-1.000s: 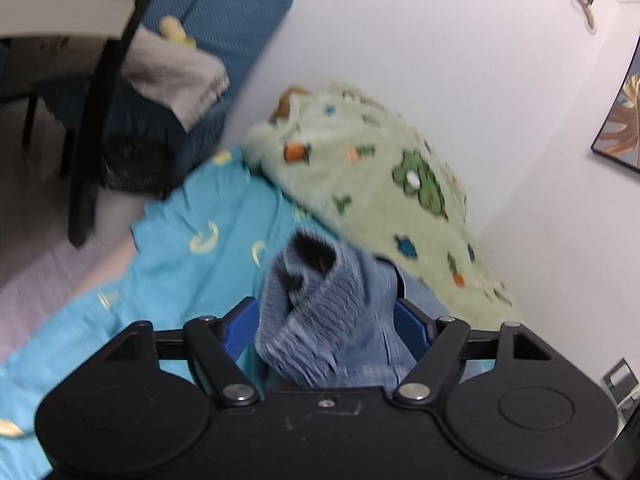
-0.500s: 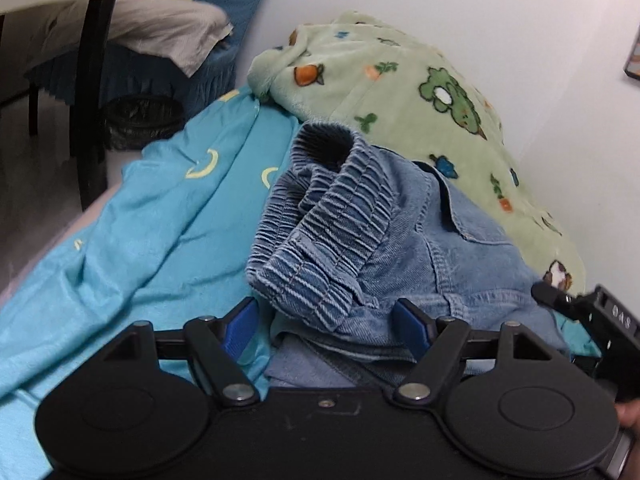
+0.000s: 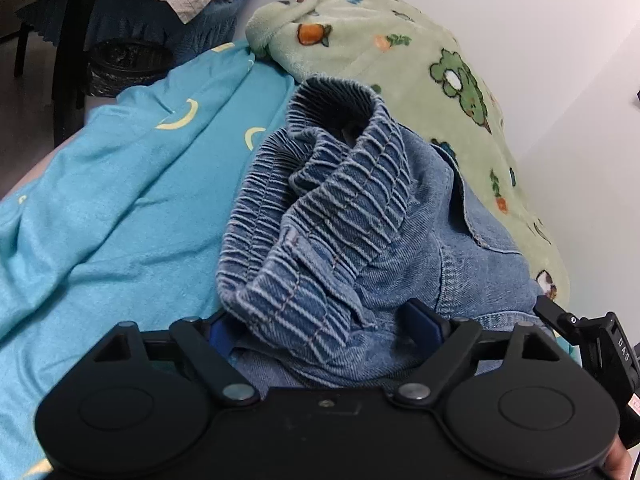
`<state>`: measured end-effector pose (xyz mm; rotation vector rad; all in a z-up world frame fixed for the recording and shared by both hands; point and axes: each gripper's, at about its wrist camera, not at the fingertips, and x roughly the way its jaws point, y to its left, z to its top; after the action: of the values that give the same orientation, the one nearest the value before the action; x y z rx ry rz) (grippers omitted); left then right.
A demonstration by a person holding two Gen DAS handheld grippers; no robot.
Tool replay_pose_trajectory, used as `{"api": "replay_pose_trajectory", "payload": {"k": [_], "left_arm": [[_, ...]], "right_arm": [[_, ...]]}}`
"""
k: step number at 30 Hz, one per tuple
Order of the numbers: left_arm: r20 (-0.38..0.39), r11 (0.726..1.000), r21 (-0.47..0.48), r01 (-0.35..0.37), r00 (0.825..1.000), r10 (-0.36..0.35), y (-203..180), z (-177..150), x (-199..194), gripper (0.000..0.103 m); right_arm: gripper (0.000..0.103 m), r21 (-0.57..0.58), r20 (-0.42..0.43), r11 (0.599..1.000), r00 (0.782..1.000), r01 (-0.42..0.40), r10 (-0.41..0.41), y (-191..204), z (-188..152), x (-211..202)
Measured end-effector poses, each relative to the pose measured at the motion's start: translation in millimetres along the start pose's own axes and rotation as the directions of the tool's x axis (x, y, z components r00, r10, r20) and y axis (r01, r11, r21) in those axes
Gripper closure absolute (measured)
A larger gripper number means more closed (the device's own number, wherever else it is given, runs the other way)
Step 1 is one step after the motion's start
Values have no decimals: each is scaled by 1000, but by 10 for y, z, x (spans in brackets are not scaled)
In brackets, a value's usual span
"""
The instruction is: Fold clothes
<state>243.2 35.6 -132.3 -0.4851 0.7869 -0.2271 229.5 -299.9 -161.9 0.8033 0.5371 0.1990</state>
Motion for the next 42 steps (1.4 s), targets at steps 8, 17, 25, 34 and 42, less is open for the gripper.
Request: {"api": "replay_pose_trajectory", "payload": {"k": [8, 17, 25, 34, 42], "left_arm": [[-29, 1000, 11, -4, 1000, 4, -45, 37, 6, 20], [-40, 1000, -6, 8, 999, -8, -46, 75, 79, 16], [-10, 999, -40, 0, 1000, 0, -43, 79, 95, 58], [102, 996, -72, 43, 994, -36, -208, 183, -379, 82], [148, 991, 2, 137, 980, -136, -749, 166, -1076, 83]], "right_arm": [[7, 36, 19, 998, 998, -56, 56, -35, -8, -16], [6, 18, -2, 999, 999, -35, 35, -10, 4, 98], [40, -124, -9, 992, 999, 33, -34, 220, -24, 120], [51, -271, 59, 959, 996, 83, -70, 712, -18, -139], [52, -315, 148, 946, 989, 74, -28, 1150, 240, -890]]}}
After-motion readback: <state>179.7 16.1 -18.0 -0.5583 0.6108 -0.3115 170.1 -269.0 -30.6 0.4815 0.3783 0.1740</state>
